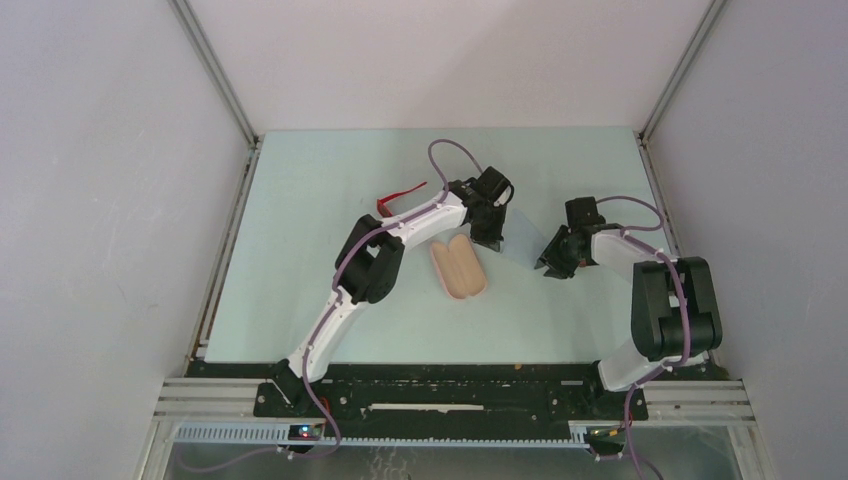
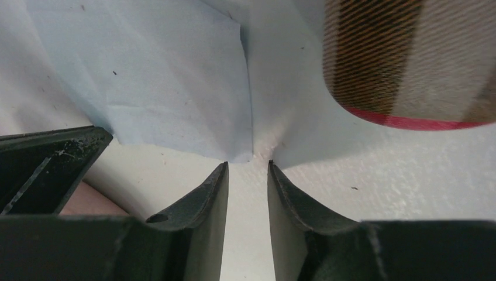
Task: Organize the sunglasses
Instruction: Adjust the glasses cleaning cloth at the center of the board.
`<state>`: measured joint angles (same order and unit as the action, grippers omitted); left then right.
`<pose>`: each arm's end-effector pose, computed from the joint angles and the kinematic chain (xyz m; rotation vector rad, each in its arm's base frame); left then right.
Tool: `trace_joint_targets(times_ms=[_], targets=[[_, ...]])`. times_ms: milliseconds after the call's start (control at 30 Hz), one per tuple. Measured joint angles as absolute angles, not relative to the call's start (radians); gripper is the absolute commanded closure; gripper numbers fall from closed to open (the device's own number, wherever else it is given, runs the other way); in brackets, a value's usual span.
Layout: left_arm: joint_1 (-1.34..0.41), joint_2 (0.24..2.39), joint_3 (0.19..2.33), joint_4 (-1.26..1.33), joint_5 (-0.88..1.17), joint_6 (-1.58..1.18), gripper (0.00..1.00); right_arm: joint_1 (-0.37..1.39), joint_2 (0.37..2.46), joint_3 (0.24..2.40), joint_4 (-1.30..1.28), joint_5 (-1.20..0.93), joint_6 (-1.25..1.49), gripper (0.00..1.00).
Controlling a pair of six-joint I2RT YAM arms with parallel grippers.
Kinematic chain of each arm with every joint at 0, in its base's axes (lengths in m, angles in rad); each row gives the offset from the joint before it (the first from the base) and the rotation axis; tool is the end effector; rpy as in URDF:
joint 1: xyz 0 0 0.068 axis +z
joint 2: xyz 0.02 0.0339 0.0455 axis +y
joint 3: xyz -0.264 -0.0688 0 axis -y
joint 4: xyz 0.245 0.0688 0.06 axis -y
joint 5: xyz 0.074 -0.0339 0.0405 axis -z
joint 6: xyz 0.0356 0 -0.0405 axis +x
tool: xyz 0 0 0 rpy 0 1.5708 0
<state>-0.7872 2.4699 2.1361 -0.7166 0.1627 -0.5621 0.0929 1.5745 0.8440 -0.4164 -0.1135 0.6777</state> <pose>0.3715 -0.3810 0.1595 0.3702 2.7410 -0.6359 0.2869 0.0308 0.1590 0.7653 2.6598 0.3695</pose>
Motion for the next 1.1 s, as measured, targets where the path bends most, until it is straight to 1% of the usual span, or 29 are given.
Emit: trace_joint_targets(times_ms=[133, 200, 333, 400, 433, 500, 767, 900, 1100], targets=[[-0.787, 2.470, 2.135, -0.710, 0.173, -0.562, 1.00, 0.107, 1.604, 0.844, -0.382, -0.113, 0.702, 0.68], [-0.787, 2.469, 2.133, -0.704, 0.181, -0.562, 1.00, 0.111, 1.609, 0.844, -0.364, -0.113, 0.710, 0.72], [-0.787, 2.469, 2.125, -0.690, 0.191, -0.562, 1.00, 0.113, 1.615, 0.844, -0.346, -0.102, 0.720, 0.73], [-0.787, 2.469, 2.122, -0.690, 0.195, -0.562, 1.00, 0.113, 1.615, 0.844, -0.345, -0.097, 0.723, 0.76], [-0.787, 2.469, 2.122, -0.688, 0.196, -0.561, 1.00, 0.113, 1.615, 0.844, -0.344, -0.092, 0.725, 0.80], [-0.787, 2.465, 2.110, -0.678, 0.200, -0.561, 1.00, 0.114, 1.615, 0.844, -0.344, -0.081, 0.728, 1.00], [-0.787, 2.431, 2.066, -0.675, 0.205, -0.560, 1.00, 0.122, 1.611, 0.844, -0.343, -0.057, 0.728, 1.00], [-0.787, 2.408, 2.064, -0.675, 0.207, -0.559, 1.00, 0.125, 1.558, 0.850, -0.352, -0.048, 0.714, 1.00], [-0.782, 2.401, 2.134, -0.699, 0.224, -0.560, 1.00, 0.107, 1.547, 0.967, -0.384, -0.044, 0.692, 1.00]])
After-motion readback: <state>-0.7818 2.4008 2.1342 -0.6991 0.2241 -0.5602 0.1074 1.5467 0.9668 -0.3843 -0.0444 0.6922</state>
